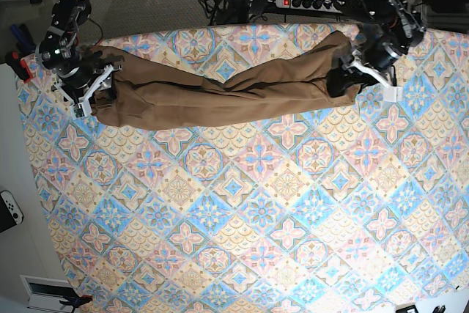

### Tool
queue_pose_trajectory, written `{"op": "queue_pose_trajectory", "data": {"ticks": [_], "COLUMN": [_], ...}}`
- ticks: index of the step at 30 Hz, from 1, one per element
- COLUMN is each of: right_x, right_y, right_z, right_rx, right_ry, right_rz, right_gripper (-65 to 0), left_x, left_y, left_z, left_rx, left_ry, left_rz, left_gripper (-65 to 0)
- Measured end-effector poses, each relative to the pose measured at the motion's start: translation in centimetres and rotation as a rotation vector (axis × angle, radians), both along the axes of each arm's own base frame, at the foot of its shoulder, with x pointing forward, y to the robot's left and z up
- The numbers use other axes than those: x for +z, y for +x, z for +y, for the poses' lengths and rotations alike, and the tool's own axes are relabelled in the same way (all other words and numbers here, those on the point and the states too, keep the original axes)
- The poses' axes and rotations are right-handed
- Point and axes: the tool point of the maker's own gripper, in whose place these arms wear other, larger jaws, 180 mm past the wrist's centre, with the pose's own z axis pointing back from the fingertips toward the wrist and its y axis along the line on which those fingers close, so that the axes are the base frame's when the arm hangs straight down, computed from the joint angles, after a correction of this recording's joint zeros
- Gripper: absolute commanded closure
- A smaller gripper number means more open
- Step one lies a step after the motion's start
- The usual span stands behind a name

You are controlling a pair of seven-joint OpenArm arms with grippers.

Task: Layout the t-shirt on the table in an organized manner, then fold the t-shirt properly
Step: 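Hold the folded strip with both grippers and pull the ends apart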

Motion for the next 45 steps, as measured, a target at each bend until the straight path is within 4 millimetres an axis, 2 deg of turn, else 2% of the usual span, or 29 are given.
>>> {"op": "queue_pose_trajectory", "data": {"ticks": [2,4,6,8,11,20,22,26,31,34,37,39,42,44,45], "right_x": [0.0,0.0,0.0,0.0,0.0,0.0,0.0,0.0,-0.1,-0.1,-0.1,-0.1,-0.1,-0.1,-0.1], "right_y": [0.0,0.0,-0.1,-0.1,-0.1,-0.1,-0.1,-0.1,-0.1,0.0,-0.1,0.0,-0.1,-0.1,-0.1], "right_z": [0.0,0.0,0.0,0.0,0.0,0.0,0.0,0.0,0.0,0.1,0.1,0.0,0.1,0.3,0.3], "right_rx": [0.000,0.000,0.000,0.000,0.000,0.000,0.000,0.001,0.001,0.001,0.001,0.001,0.004,0.009,0.010], "right_ry": [0.000,0.000,0.000,-0.001,-0.001,0.000,-0.001,0.000,0.001,0.001,0.001,0.001,0.003,0.006,0.008], "right_rz": [0.001,0.001,0.002,0.001,0.001,0.001,0.002,0.002,0.002,0.002,0.002,0.002,0.002,0.002,0.002], "right_gripper": [-33.9,-33.9,-33.9,-33.9,-33.9,-33.9,-33.9,-33.9,-33.9,-33.9,-33.9,-33.9,-33.9,-33.9,-33.9], "left_x": [0.0,0.0,0.1,-0.1,-0.5,-0.3,0.1,0.9,2.7,3.6,3.7,4.8,7.9,10.1,11.1], "left_y": [0.2,0.6,1.3,1.4,1.2,1.3,1.5,2.3,4.5,5.9,5.9,5.6,5.4,5.2,5.3], "left_z": [0.0,-0.9,-1.7,-1.7,-1.3,-0.3,1.8,3.4,5.3,5.2,5.2,5.7,6.5,6.6,5.8], "left_rx": [-0.001,-0.051,-0.072,-0.072,-0.056,-0.105,-0.099,-0.180,-0.205,-0.203,-0.203,-0.202,-0.206,-0.215,-0.234], "left_ry": [-0.001,0.005,0.005,0.016,0.024,0.060,0.102,0.143,0.204,0.207,0.217,0.274,0.406,0.497,0.530], "left_rz": [-0.002,0.002,-0.001,0.005,0.029,0.052,0.052,0.113,0.109,0.075,0.073,0.052,-0.016,-0.068,-0.100], "left_gripper": [-39.9,-39.0,-33.1,-22.8,0.0,0.0,0.0,0.0,0.0,0.0,0.0,0.0,0.0,0.0,0.0]}}
